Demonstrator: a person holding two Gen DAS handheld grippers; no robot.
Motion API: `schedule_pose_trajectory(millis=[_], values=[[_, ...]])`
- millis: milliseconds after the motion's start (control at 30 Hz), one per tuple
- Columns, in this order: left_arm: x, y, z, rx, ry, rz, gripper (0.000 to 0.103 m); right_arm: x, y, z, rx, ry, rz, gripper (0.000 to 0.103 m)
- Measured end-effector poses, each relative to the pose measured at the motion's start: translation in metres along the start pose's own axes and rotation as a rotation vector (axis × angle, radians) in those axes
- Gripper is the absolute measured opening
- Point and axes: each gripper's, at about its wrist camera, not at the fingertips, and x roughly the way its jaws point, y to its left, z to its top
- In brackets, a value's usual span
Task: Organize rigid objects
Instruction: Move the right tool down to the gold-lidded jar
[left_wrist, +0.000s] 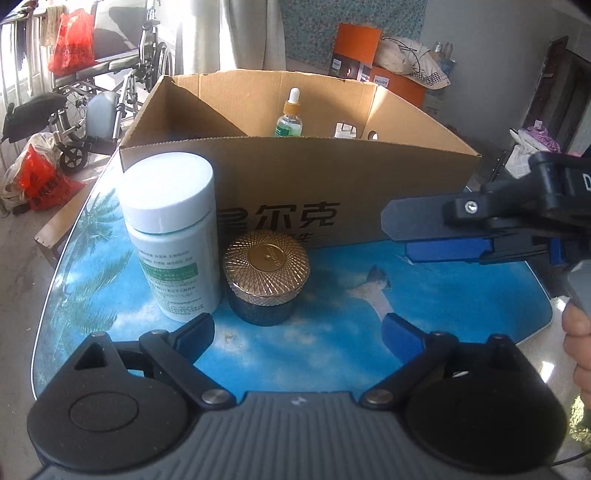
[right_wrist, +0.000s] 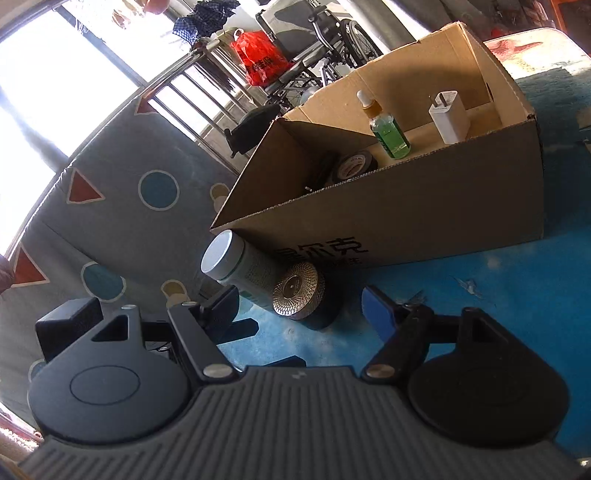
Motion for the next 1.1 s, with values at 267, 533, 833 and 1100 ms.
schedule_pose_trajectory(millis=[267, 533, 833, 1100], values=[[0.017, -0.005, -0.004, 0.067, -0.041, 0.02, 0.094, 0.057, -0.001, 0.02, -0.007, 0.054, 0.02, 0.064], [0.028, -0.005, -0.006, 0.066, -0.062, 0.001, 0.092, 0.098, -0.004, 0.029, -0.012, 0.116, 0.01, 0.049], [0.024, -0.017, -0.01, 0.109, -0.062, -0.008, 0.092, 0.094, -0.001, 0.026, -0.047, 0.114, -0.02, 0.049], [0.027, -0.032, -0.008, 0.145, -0.039, -0.054, 0.093, 0.07, -0.021, 0.021, -0.019, 0.093, -0.025, 0.05]])
